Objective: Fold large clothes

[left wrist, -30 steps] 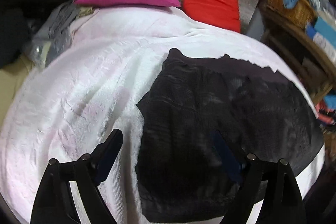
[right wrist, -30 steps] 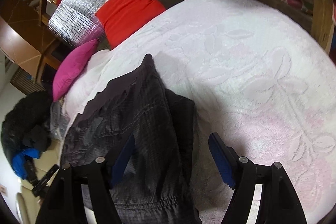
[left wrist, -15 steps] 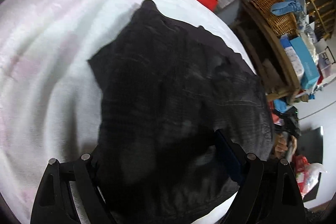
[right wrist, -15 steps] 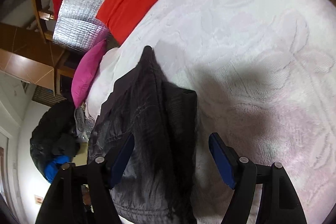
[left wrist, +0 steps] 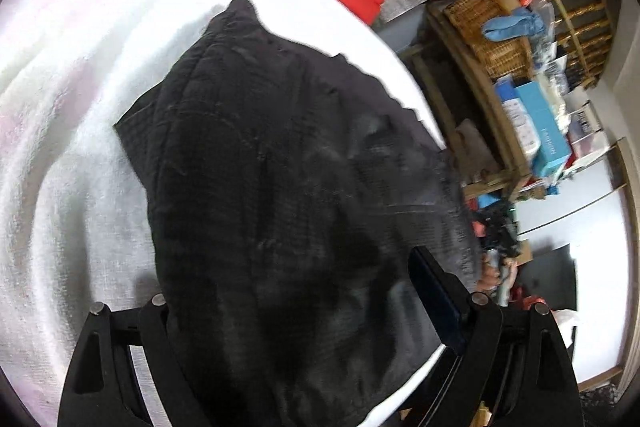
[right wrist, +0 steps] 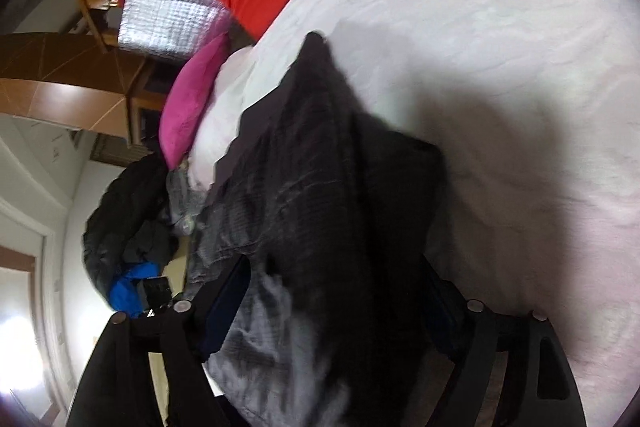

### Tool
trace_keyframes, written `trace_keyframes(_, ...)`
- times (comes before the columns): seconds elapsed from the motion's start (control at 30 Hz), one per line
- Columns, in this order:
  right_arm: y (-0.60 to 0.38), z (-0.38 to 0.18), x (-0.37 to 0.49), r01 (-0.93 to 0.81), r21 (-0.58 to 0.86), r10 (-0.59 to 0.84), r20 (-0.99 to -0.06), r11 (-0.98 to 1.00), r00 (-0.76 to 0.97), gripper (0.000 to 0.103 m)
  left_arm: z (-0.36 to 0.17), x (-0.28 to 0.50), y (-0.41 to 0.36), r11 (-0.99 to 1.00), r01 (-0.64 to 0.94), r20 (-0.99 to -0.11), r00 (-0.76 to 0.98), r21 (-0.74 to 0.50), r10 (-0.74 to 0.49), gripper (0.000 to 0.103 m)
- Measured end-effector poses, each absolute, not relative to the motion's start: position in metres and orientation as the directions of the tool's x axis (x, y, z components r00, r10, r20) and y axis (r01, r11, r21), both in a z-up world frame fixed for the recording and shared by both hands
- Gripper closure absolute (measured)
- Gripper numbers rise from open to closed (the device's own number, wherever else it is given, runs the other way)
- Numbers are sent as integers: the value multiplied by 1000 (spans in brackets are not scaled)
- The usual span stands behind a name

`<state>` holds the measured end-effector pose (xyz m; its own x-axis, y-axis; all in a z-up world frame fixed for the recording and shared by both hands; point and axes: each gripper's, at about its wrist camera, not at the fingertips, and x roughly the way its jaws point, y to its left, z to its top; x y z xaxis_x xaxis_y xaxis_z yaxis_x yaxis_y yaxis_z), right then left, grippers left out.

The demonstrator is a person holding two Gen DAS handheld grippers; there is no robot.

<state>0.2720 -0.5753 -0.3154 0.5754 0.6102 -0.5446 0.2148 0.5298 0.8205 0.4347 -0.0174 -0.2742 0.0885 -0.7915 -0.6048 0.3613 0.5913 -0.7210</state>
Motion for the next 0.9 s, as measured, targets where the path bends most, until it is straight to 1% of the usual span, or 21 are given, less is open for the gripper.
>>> trace_keyframes(0.1, -557, -314, 282, 161, 858, 682, -490, 488, 543, 17, -267, 433, -23, 581, 370, -591, 99, -725, -800, 14)
trace_keyframes(0.13, -546, -307, 286, 123, 873, 707, -459, 472, 538, 17, -263, 432, -25, 573, 380, -582, 104, -726, -806, 14)
trace_keyframes(0.17, -538, -300, 287, 90, 872, 714, -450, 482, 536, 17, -256, 429, -29, 561, 410, -570, 113, -719, -814, 14)
trace_keyframes(0.23, -526, -286, 286, 42, 846, 702, -468, 532, 536, 17, -254, 427, -35, 593, 431, -602, 134, -680, -787, 14)
trace_keyframes(0.27, -524, -288, 287, 51, 837, 693, -484, 545, 535, 17, -259, 429, -39, 617, 425, -627, 135, -662, -767, 12)
trace_keyframes(0.3, -524, -294, 290, 81, 831, 683, -504, 550, 529, 17, -266, 431, -43, 647, 409, -660, 132, -643, -739, 9)
trace_keyframes(0.37, -525, -316, 296, 180, 834, 682, -535, 522, 499, 17, -281, 437, -51, 718, 368, -732, 130, -591, -669, 9)
trace_keyframes(0.43, -521, -312, 296, 176, 821, 664, -549, 543, 508, 17, -283, 439, -56, 730, 356, -739, 140, -583, -659, 9)
trace_keyframes(0.47, -517, -307, 295, 165, 811, 653, -557, 562, 514, 17, -280, 438, -57, 723, 361, -728, 152, -589, -668, 9)
trace_keyframes(0.53, -510, -304, 295, 160, 785, 630, -584, 598, 512, 23, -272, 436, -59, 711, 382, -709, 173, -591, -683, 9)
trace_keyframes(0.57, -506, -303, 294, 164, 759, 607, -614, 631, 505, 30, -270, 436, -60, 714, 387, -708, 188, -584, -681, 12)
trace_keyframes(0.6, -505, -302, 294, 167, 742, 590, -630, 650, 504, 39, -269, 437, -60, 725, 380, -713, 201, -575, -671, 22)
trace_keyframes(0.67, -501, -299, 293, 166, 716, 564, -651, 678, 508, 44, -270, 438, -58, 747, 366, -728, 221, -555, -649, 37)
trace_keyframes(0.7, -499, -299, 292, 167, 706, 552, -659, 688, 511, 46, -271, 439, -56, 748, 355, -725, 228, -560, -650, 43)
trace_keyframes(0.73, -496, -297, 291, 170, 698, 541, -664, 695, 516, 47, -270, 439, -57, 752, 352, -723, 238, -558, -648, 47)
trace_keyframes(0.8, -492, -292, 290, 168, 685, 524, -672, 709, 524, 52, -266, 437, -58, 760, 358, -724, 261, -542, -639, 60)
trace_keyframes(0.9, -489, -278, 291, 164, 663, 496, -680, 731, 541, 56, -254, 434, -62, 772, 371, -716, 307, -517, -627, 70)
